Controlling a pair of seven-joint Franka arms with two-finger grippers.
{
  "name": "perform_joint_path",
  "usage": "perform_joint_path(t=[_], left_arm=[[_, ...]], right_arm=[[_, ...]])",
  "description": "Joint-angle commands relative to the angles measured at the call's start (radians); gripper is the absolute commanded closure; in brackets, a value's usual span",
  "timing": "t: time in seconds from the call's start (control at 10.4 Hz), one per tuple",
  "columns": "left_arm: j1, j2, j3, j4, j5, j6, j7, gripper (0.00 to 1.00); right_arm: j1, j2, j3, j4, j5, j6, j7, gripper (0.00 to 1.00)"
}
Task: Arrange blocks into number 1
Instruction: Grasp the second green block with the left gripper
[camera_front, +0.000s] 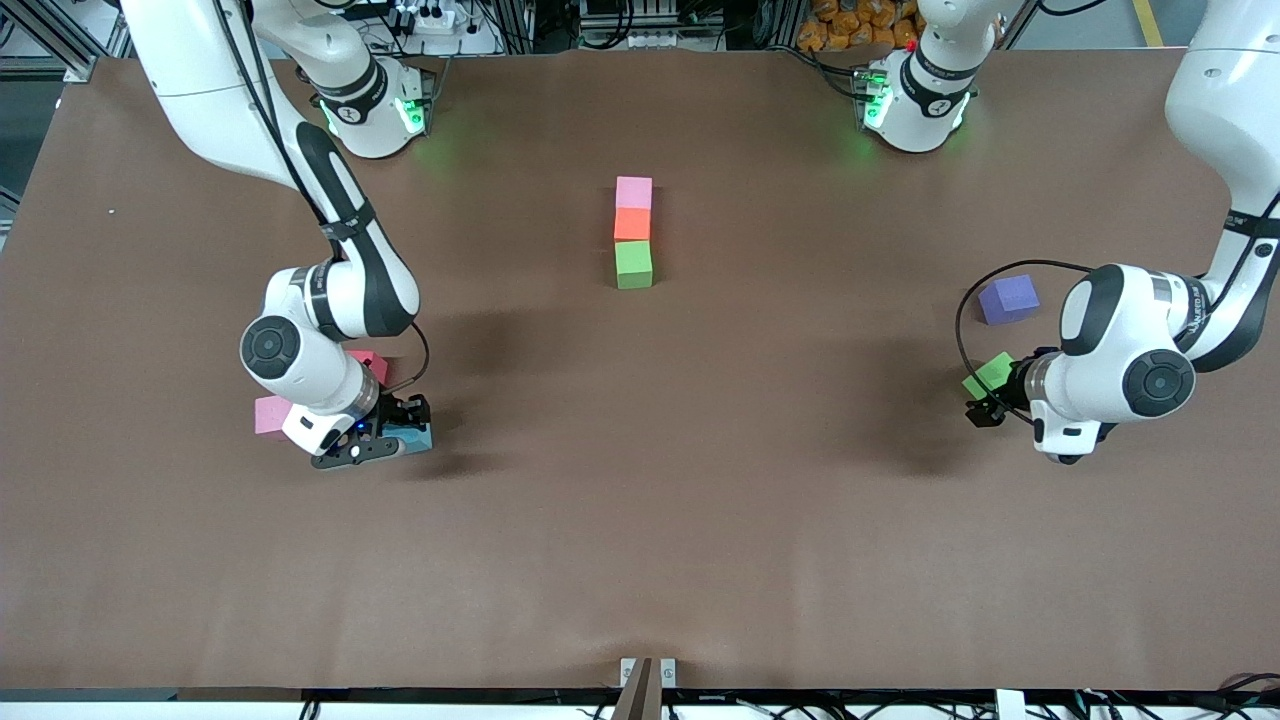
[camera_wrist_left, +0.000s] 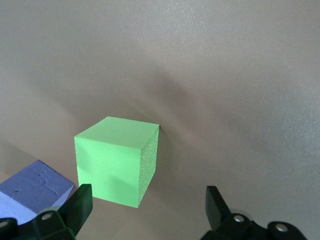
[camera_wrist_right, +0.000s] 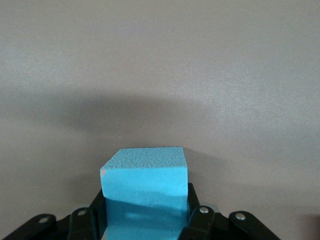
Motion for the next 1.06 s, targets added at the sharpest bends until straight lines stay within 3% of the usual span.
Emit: perform_joint_path(t=[0.0, 0.58, 0.96], left_arm=[[0.010, 0.008, -0.002, -0.004, 0.019, 0.005, 0.000, 0.00], [0.016, 0.018, 0.057, -0.039, 0.083, 0.005, 0.002, 0.00], [0.018, 0.053, 0.058, -0.039, 0.100, 0.017, 0.000, 0.00]], right_arm=[[0.003, -0.002, -0.002, 0.000, 0.044, 0.001, -0.023, 0.39], [0.030, -0.110, -0.022, -0.012, 0.048, -0.007, 0.000, 0.39], [0.272, -0.163, -0.131, -0.026, 0.048, -0.040, 0.315, 0.39]])
